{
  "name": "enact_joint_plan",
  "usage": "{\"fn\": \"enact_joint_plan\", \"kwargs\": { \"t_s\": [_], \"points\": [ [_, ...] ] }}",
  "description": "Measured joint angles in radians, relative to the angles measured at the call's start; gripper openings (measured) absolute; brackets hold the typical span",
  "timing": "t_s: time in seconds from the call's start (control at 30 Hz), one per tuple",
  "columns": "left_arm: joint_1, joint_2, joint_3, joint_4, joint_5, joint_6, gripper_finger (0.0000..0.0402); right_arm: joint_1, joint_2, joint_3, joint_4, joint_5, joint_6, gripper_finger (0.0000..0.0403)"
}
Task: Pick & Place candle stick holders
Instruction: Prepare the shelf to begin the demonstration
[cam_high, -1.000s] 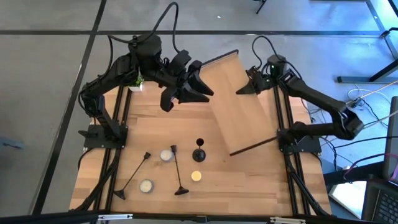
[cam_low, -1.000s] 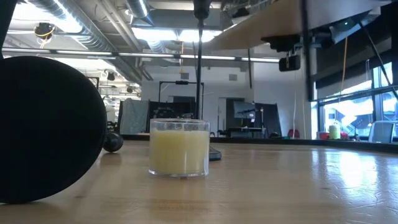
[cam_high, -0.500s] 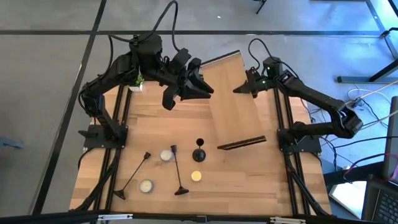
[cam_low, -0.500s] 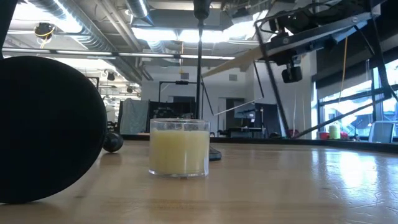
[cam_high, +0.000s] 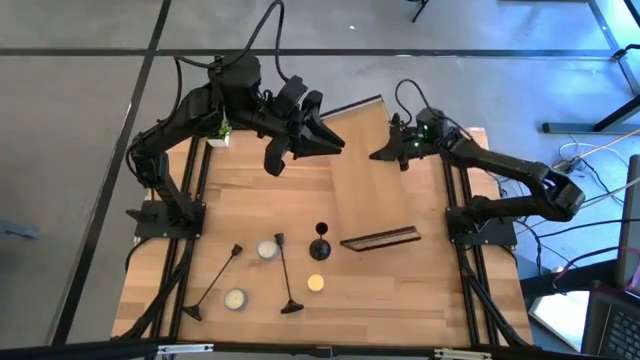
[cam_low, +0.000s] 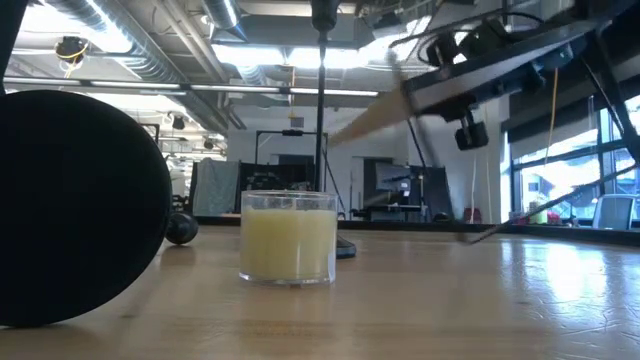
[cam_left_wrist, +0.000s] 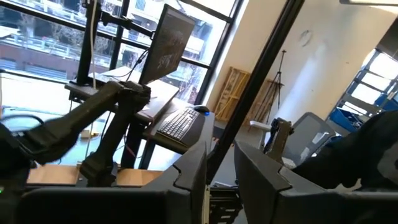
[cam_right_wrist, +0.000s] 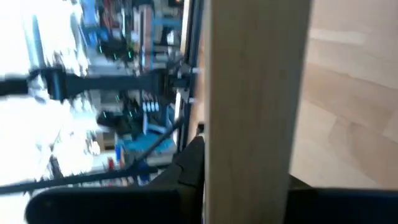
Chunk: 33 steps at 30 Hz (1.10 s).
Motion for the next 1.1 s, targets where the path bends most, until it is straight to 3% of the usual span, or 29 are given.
{"fn": "enact_joint_plan", "kwargs": {
  "t_s": [0.17, 0.27, 0.93, 1.1],
  "points": [
    [0.000, 0.000, 0.000, 0.000, -0.002, 0.000, 0.0077, 0.037, -0.002, -0.153, 0.327, 0.084, 0.170, 0.0051],
    [0.006, 0.000, 0.000, 0.000, -0.003, 0.000, 0.0076, 0.065, -0.002, -0.209, 0.435, 0.119, 0.228, 0.0051],
    [0.021, 0.001, 0.000, 0.000, -0.003, 0.008, 0.0066, 0.144, -0.005, -0.218, 0.338, 0.220, 0.159, 0.0051],
    [0.021, 0.001, 0.000, 0.000, -0.003, 0.008, 0.0065, 0.144, -0.005, -0.217, 0.313, 0.225, 0.135, 0.0079]
  ]
}}
